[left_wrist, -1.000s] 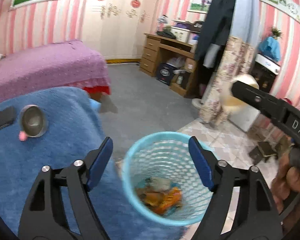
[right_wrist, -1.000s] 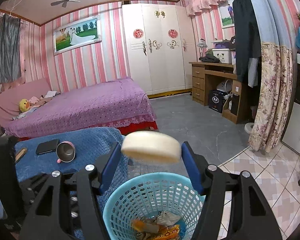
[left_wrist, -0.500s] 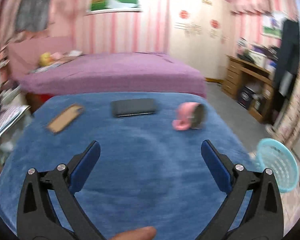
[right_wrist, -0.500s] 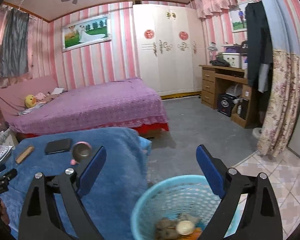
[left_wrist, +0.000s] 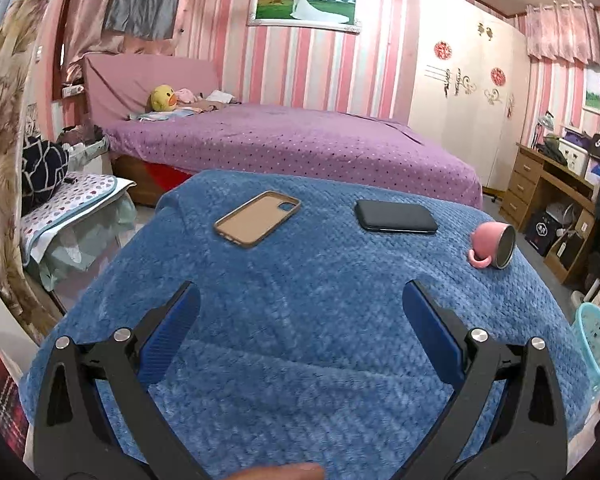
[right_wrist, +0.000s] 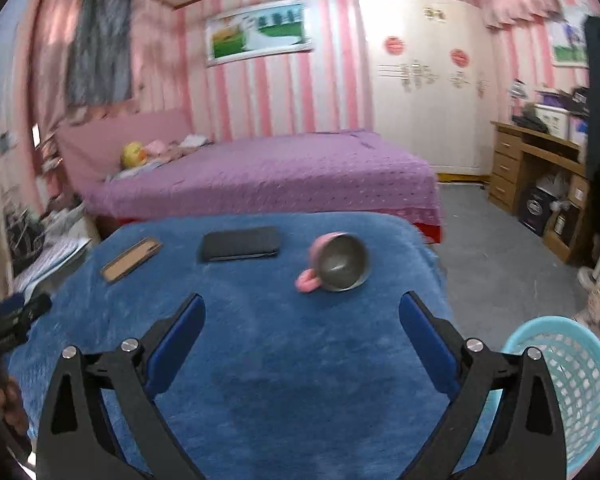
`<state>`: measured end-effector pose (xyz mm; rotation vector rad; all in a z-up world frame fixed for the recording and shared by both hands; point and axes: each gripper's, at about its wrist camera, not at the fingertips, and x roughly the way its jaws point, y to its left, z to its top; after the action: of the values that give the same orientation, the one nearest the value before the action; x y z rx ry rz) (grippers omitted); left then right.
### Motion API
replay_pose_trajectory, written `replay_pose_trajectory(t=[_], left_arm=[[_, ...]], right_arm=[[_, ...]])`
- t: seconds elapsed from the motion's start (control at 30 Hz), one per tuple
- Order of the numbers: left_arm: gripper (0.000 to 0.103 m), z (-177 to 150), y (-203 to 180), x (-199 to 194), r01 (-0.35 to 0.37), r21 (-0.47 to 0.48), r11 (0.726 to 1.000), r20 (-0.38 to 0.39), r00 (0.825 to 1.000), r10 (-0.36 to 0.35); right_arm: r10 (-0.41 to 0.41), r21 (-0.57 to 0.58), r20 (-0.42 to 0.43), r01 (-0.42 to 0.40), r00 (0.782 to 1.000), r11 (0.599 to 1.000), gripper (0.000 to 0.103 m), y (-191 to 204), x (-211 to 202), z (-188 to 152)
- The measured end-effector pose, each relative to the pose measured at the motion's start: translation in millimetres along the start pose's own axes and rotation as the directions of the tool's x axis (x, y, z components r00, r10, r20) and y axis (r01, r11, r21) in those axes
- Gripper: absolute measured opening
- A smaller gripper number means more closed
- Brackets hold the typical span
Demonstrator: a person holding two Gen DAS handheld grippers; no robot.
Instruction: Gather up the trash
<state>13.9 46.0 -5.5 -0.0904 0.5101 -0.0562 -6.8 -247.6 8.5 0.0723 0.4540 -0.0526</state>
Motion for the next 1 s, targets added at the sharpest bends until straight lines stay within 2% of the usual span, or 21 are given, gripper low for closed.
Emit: replay_pose_trajectory(t=[0.2,0.5,1.0], left_arm=[[0.098,-5.7,7.0,-5.7,-0.036,0.018,0.999,0.044,0.998,0.035],[0.098,-9.3,-5.5,-6.6,-0.026,0.064,0.998,0.063,0.998,0.022],[0.098,-9.8,-23.0,-6.8,0.007,0.065,0.998,0.056,0.998,-0.011]], right_arm=[[0.024,-0.024,-0.005,-0.024,1.000,0.999,0.096,17.4,3.0,-5.0],[0.022,-0.024,-0.002,-0.022,1.000,0.999,0.096,12.9,5.9,0.4],[-0.010,-0.020,0.006,0.010,1.000,1.000,0.096,-2.1,-2.4,2.1]])
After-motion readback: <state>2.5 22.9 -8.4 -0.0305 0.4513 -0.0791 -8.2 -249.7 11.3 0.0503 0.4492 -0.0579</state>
